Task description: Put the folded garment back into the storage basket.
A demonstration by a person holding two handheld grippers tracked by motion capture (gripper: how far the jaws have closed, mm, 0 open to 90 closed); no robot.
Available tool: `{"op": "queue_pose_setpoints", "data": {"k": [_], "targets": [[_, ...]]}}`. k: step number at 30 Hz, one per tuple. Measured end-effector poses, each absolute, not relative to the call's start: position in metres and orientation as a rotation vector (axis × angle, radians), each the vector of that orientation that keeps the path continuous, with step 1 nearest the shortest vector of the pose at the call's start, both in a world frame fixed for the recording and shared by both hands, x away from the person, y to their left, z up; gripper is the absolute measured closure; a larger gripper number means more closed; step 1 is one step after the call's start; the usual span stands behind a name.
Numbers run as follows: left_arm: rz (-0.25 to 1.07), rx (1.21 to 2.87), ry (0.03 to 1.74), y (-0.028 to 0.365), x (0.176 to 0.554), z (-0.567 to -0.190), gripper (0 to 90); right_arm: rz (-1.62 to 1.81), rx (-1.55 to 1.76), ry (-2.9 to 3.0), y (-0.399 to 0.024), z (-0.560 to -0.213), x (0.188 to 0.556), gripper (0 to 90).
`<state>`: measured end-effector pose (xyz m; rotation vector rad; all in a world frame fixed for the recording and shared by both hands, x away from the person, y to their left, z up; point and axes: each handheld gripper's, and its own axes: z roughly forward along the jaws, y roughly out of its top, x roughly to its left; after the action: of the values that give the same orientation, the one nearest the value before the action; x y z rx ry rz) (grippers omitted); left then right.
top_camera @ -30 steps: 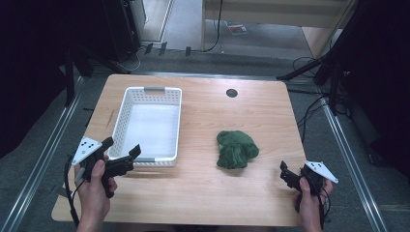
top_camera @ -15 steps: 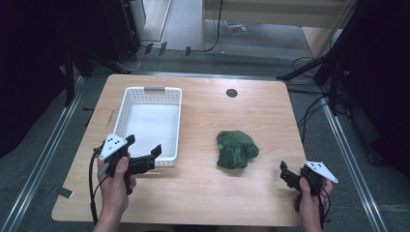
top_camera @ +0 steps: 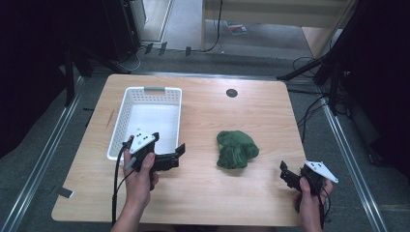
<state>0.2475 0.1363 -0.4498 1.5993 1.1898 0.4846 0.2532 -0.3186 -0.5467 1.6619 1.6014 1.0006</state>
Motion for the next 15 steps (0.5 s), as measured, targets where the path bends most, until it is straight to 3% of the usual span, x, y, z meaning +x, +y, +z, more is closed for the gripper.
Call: {"op": "queue_pose_setpoints", "data": {"k": [15], "targets": [[0.424, 1.616, 1.176, 0.099, 0.264, -0.453, 1.4, 1.007, 1.678, 1.604, -0.320, -0.547, 0.254, 11.1]]}}
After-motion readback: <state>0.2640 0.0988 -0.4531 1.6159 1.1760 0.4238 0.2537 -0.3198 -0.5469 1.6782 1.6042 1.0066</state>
